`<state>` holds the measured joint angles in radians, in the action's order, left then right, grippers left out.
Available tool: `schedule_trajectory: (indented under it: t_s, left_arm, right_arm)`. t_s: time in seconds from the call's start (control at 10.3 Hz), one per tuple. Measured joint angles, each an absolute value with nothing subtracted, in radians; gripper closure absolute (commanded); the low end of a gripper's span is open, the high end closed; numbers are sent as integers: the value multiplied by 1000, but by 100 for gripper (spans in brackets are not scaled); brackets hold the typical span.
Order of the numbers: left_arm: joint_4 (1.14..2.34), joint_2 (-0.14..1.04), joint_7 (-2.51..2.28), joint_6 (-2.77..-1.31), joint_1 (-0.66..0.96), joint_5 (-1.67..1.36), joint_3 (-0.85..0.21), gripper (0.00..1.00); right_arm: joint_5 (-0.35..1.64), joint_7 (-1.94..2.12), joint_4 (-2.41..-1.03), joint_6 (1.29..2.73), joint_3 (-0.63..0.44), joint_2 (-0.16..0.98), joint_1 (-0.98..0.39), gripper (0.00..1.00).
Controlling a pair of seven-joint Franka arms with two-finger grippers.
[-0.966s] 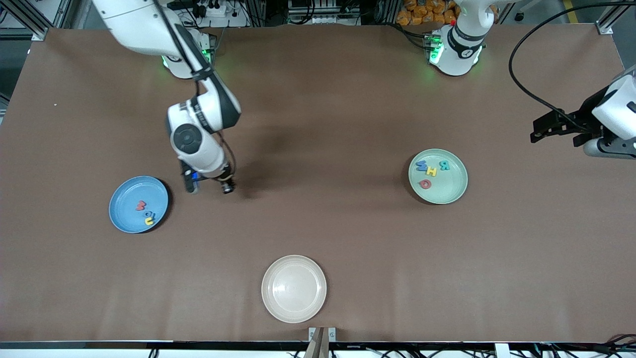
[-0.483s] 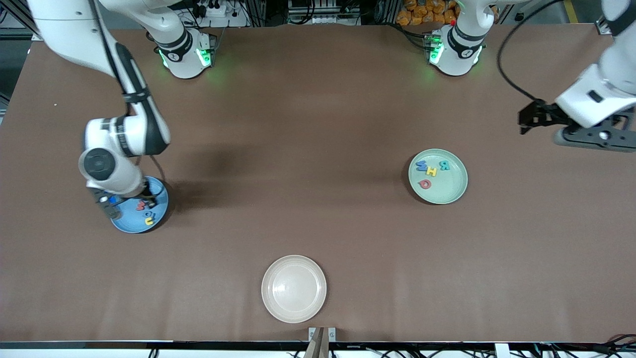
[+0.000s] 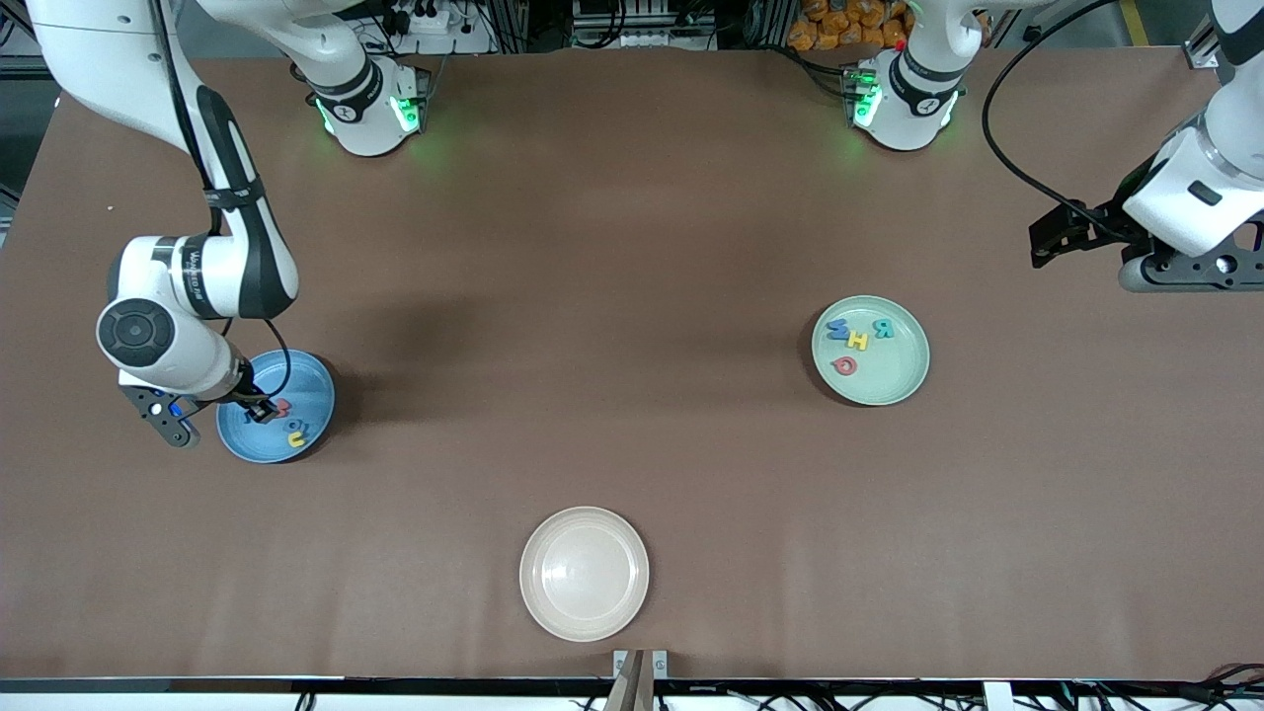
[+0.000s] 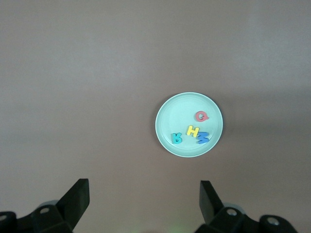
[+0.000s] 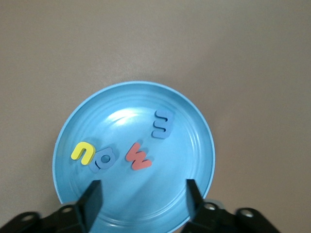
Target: Sort upper and lower case letters into plates
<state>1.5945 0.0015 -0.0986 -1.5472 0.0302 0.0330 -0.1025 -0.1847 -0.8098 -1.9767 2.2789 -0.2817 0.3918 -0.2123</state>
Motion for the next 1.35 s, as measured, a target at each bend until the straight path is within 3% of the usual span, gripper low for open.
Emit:
schedule_trajectory:
  t_s: [0.19,0.48,0.68,1.06,1.35]
  left_arm:
    - [1597,0,-54,-1547,30,16,-100,0]
    - [1602,7,-12,-1547,26,-13,-55,0]
    - [1602,7,-11,-1548,26,-46,-47,0]
    - [1603,8,-12,-1582,27,-58,-47,0]
    - [1603,9,-12,-1585,26,-58,-45,0]
  right_arm:
    - [-184,-624,-1963,2204,-231,338,-135,0]
    - [-130,-389,-1940,2037,-37,183,22,0]
    - [-16,-211,-1844,1857,-20,106,33,0]
    - [15,4,-1581,1567,-1,60,37,0]
    - [15,35,-1500,1454,23,35,28,0]
